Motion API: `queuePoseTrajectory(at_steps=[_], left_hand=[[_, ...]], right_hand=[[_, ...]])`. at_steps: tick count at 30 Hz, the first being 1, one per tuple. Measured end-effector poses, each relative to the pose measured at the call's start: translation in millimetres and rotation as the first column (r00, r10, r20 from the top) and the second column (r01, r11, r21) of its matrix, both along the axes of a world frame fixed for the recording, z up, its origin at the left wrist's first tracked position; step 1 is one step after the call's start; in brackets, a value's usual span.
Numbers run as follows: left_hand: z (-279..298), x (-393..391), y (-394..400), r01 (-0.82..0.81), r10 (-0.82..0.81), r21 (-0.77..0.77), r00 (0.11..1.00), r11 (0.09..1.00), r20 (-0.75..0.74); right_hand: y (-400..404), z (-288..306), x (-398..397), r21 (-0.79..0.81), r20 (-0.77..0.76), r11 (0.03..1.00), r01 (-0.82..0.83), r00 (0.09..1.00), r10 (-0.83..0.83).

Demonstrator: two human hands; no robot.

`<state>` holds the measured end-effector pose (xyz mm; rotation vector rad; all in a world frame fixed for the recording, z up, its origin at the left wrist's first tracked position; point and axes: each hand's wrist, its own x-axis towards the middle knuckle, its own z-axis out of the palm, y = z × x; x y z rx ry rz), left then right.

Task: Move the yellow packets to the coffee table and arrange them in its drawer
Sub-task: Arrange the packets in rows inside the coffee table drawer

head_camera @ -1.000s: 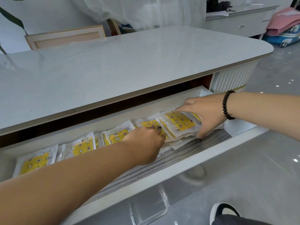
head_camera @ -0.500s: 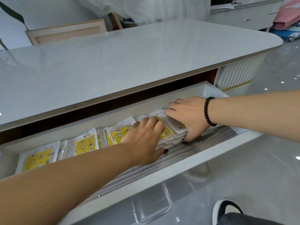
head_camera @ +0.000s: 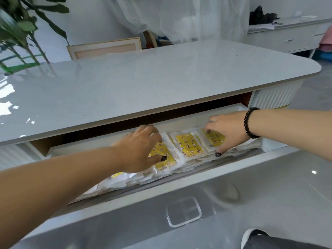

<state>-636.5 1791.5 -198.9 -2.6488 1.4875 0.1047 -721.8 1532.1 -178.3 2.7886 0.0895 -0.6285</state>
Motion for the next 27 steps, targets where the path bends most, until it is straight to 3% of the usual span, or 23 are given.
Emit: queuePoseTrajectory(at_steps=[5, 8, 10, 15, 20, 24, 27], left_hand=[[47.2, -17.1, 62.2, -0.151, 0.156, 0.050, 0.978, 0.987, -0.135], [71.6, -38.1, 93.9, -0.305, 0.284, -0.010, 0.898, 0.952, -0.335], [82.0, -55.1, 109.6, -0.342, 0.299, -0.043, 0.870, 0.939, -0.392], [90.6, -94.7, 140.3, -0.337, 0.328, 0.015, 0.905, 0.941, -0.270], [84.3, -117.9, 164.8, -0.367, 0.383, 0.116, 0.906, 0.923, -0.180], [74.4, -122.3, 174.0, -0.406, 0.402, 0.024, 0.892, 0.913, -0.205], [69.1, -121.2, 171.0, -0.391, 0.387, -0.019, 0.915, 0.920, -0.118]], right_hand=[[29.3, 44.9, -16.8, -0.021, -0.015, 0.999, 0.035, 0.999, -0.035], [54.3, 72.7, -29.2, 0.067, 0.048, 0.997, 0.048, 0.998, -0.051], [72.4, 87.2, -38.7, 0.098, 0.081, 0.994, 0.050, 0.995, -0.058], [123.2, 99.8, -64.7, 0.217, 0.107, 0.976, 0.021, 0.993, -0.045], [162.0, 71.2, -88.7, 0.297, 0.024, 0.955, 0.009, 1.000, -0.017], [170.4, 54.3, -97.4, 0.300, 0.152, 0.954, 0.009, 0.987, -0.057], [171.1, 57.0, -93.2, 0.298, 0.222, 0.954, -0.028, 0.974, -0.041]])
